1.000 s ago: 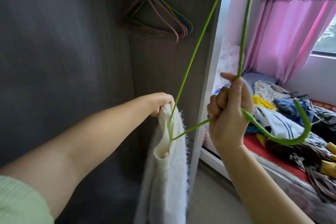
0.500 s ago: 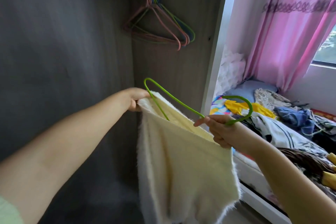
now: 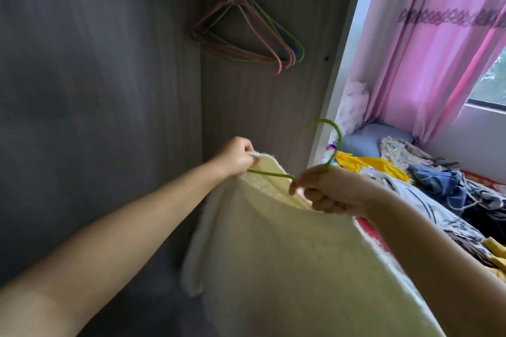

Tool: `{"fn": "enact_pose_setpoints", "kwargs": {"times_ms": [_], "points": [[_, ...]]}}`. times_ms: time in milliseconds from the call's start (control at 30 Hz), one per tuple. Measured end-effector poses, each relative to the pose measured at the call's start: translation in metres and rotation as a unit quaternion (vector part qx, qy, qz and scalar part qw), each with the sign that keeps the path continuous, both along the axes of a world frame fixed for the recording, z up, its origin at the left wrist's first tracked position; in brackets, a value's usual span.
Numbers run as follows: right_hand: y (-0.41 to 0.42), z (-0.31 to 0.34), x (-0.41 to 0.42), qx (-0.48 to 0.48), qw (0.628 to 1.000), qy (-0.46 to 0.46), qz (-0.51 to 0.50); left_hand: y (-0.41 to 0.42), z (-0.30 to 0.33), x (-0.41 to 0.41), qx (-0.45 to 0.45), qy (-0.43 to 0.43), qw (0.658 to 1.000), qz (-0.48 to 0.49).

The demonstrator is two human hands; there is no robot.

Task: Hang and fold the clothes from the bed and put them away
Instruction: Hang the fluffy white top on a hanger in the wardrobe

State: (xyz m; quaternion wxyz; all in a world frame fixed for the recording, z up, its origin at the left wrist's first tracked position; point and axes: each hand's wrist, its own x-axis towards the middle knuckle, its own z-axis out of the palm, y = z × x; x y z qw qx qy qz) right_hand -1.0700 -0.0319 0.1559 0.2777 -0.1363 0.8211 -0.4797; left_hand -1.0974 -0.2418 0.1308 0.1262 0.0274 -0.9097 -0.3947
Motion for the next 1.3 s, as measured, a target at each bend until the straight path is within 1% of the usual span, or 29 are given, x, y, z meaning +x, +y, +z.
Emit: {"fn": "enact_pose_setpoints", "kwargs": {"times_ms": [33, 100, 133, 167, 200, 233, 267, 300, 367, 433, 467, 533, 600, 667, 700, 733, 767, 800, 833, 867, 900, 933, 967, 1000, 1033, 1067, 1100, 1200, 1300], "points": [[-0.012, -0.001, -0.002, 0.018, 1.0, -0.013, 0.001, 0.003, 0.004, 0.002, -0.021, 0.004, 1.0, -0.005], [-0.031, -0.003, -0.002, 0.045, 0.998, -0.045, 0.003, 0.007, 0.008, 0.009, -0.054, -0.016, 0.998, -0.013], [-0.037, -0.001, -0.005, 0.032, 0.998, -0.056, 0.006, 0.003, 0.008, 0.013, -0.029, -0.036, 0.999, -0.018], [-0.039, 0.003, -0.009, 0.003, 0.998, -0.064, 0.008, -0.006, 0.008, 0.018, 0.044, -0.065, 0.996, -0.03], [-0.04, 0.008, -0.014, -0.035, 0.996, -0.076, 0.003, -0.016, 0.009, 0.024, 0.153, -0.093, 0.983, -0.049], [-0.04, 0.015, -0.017, -0.074, 0.993, -0.091, -0.003, -0.027, 0.01, 0.032, 0.252, -0.095, 0.961, -0.06], [-0.042, 0.021, -0.018, -0.111, 0.988, -0.105, -0.008, -0.035, 0.01, 0.038, 0.309, -0.079, 0.946, -0.059], [-0.047, 0.026, -0.019, -0.142, 0.983, -0.117, -0.015, -0.039, 0.009, 0.045, 0.324, -0.06, 0.943, -0.05], [-0.065, 0.035, -0.017, -0.185, 0.973, -0.131, -0.034, -0.033, 0.009, 0.064, 0.277, -0.04, 0.959, -0.036], [-0.087, 0.041, -0.014, -0.219, 0.966, -0.131, -0.047, -0.014, 0.009, 0.087, 0.238, -0.062, 0.968, -0.057], [-0.098, 0.044, -0.01, -0.231, 0.963, -0.126, -0.05, -0.004, 0.008, 0.099, 0.24, -0.085, 0.965, -0.068], [-0.119, 0.048, -0.002, -0.268, 0.953, -0.131, -0.05, 0.012, 0.005, 0.123, 0.273, -0.124, 0.951, -0.075], [-0.138, 0.055, 0.009, -0.305, 0.939, -0.151, -0.051, 0.023, -0.003, 0.144, 0.262, -0.109, 0.956, -0.07], [-0.157, 0.064, 0.021, -0.329, 0.929, -0.163, -0.032, 0.027, -0.009, 0.162, 0.254, -0.053, 0.966, 0.008], [-0.168, 0.067, 0.026, -0.327, 0.932, -0.155, -0.016, 0.027, -0.009, 0.171, 0.268, -0.024, 0.961, 0.062], [-0.18, 0.069, 0.033, -0.293, 0.95, -0.108, 0.014, 0.022, -0.009, 0.18, 0.285, 0.008, 0.952, 0.114], [-0.191, 0.07, 0.039, -0.218, 0.975, -0.003, 0.047, 0.014, -0.005, 0.188, 0.302, 0.038, 0.94, 0.157], [-0.204, 0.069, 0.045, -0.111, 0.979, 0.149, 0.082, 0.003, 0.0, 0.195, 0.316, 0.065, 0.927, 0.191], [-0.214, 0.068, 0.051, 0.003, 0.949, 0.298, 0.102, -0.008, 0.006, 0.201, 0.326, 0.081, 0.918, 0.212], [-0.226, 0.066, 0.057, 0.086, 0.904, 0.405, 0.107, -0.018, 0.014, 0.208, 0.332, 0.1, 0.91, 0.229], [-0.239, 0.066, 0.068, 0.128, 0.879, 0.445, 0.112, -0.029, 0.023, 0.216, 0.327, 0.122, 0.904, 0.248], [-0.251, 0.065, 0.079, 0.136, 0.882, 0.434, 0.128, -0.039, 0.032, 0.221, 0.316, 0.145, 0.901, 0.261], [-0.262, 0.065, 0.089, 0.111, 0.897, 0.399, 0.152, -0.047, 0.041, 0.224, 0.308, 0.164, 0.898, 0.269], [-0.274, 0.065, 0.096, 0.041, 0.92, 0.35, 0.17, -0.055, 0.048, 0.226, 0.301, 0.178, 0.896, 0.274], [-0.289, 0.067, 0.101, -0.039, 0.931, 0.317, 0.175, -0.064, 0.055, 0.228, 0.296, 0.188, 0.894, 0.278], [-0.303, 0.07, 0.105, -0.098, 0.929, 0.314, 0.169, -0.073, 0.062, 0.23, 0.296, 0.199, 0.89, 0.283], [-0.316, 0.076, 0.108, -0.131, 0.925, 0.321, 0.157, -0.081, 0.071, 0.233, 0.301, 0.212, 0.885, 0.285], [-0.359, 0.109, 0.122, -0.185, 0.911, 0.32, 0.184, -0.116, 0.105, 0.243, 0.292, 0.246, 0.877, 0.291], [-0.399, 0.15, 0.137, -0.241, 0.886, 0.328, 0.219, -0.152, 0.138, 0.253, 0.269, 0.287, 0.863, 0.317]]}}
